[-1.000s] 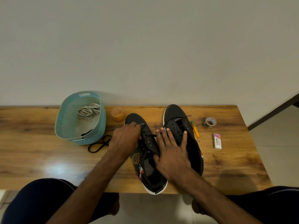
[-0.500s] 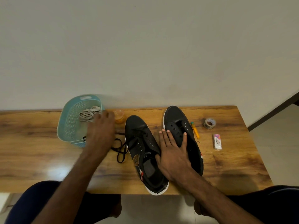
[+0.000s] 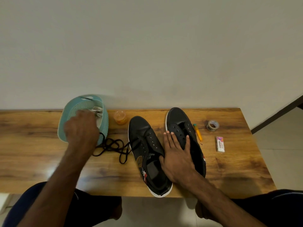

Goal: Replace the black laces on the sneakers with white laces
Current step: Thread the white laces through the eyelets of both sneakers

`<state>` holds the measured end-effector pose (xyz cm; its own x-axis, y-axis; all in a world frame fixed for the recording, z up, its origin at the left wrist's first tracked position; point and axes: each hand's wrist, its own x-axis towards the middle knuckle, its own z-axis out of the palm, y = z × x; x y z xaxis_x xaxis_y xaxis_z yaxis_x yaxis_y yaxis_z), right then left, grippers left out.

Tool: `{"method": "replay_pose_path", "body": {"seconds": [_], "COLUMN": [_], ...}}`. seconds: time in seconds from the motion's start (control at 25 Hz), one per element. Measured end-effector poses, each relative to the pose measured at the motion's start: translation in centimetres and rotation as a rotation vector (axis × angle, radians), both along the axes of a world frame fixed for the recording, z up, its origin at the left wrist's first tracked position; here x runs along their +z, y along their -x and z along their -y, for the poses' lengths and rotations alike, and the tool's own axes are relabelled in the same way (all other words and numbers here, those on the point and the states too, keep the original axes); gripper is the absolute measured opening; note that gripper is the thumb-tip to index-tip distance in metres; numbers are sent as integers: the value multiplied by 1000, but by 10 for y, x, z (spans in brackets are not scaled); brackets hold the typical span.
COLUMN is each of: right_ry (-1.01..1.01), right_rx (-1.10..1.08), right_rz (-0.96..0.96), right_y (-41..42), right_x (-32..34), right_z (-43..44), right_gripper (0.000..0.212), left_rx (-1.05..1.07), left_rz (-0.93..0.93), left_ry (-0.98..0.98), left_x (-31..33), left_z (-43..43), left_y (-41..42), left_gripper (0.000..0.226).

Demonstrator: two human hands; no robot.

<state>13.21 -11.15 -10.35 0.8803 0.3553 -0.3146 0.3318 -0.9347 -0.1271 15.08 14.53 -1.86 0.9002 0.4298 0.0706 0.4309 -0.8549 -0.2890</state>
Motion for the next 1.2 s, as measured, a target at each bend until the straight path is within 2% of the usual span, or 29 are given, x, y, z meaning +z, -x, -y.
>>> {"method": "replay_pose_path", "body": {"seconds": [0.08, 0.2, 0.28, 0.36, 0.44, 0.48, 0.56, 0.68, 0.8, 0.88, 0.96, 1.04, 1.12, 1.2], "right_ry": [4, -6, -124, -367, -613, -682, -659, -503, -555, -549, -530, -508, -567, -885], "right_rx": [-2, 24, 61, 50, 22, 12, 77, 214, 143, 85, 36, 27, -11, -191], "right_rz": [17, 61, 21, -111, -105, -92, -91, -40, 49, 61, 32, -3, -102, -435], "right_y": [1, 9, 12, 3, -13, -21, -27, -24, -24, -23, -22, -23, -30, -39], "right_x": [0, -2, 2, 11, 16, 15, 12, 1, -3, -6, -11, -14, -10, 8], "right_z": [-1, -3, -3, -3, -4, -2, 0, 3, 1, 0, 1, 0, 3, 13], "right_gripper": [76, 81, 76, 67, 57, 53, 51, 51, 41, 32, 21, 7, 8, 18], "left_rx": [32, -38, -103, -244, -320, -317, -296, -292, -295, -268, -203, -200, -210, -221], "left_rz": [-19, -237, -370, -408, -360, -329, -265, -166, -108, -170, -247, -257, -229, -225], "left_ry": [208, 645, 919, 974, 1029, 1093, 1184, 1060, 890, 878, 920, 822, 731, 662], "left_x": [1, -14, -26, -37, -46, -50, -50, -44, -59, -79, -98, -108, -111, -111], "left_z": [-11, 22, 50, 65, 70, 72, 76, 80, 85, 93, 104, 113, 119, 120], "left_y": [10, 21, 19, 14, 13, 15, 18, 18, 21, 32, 45, 54, 57, 54], "left_gripper": [24, 47, 46, 48, 45, 41, 31, 31, 42, 54, 76, 86, 89, 89]}}
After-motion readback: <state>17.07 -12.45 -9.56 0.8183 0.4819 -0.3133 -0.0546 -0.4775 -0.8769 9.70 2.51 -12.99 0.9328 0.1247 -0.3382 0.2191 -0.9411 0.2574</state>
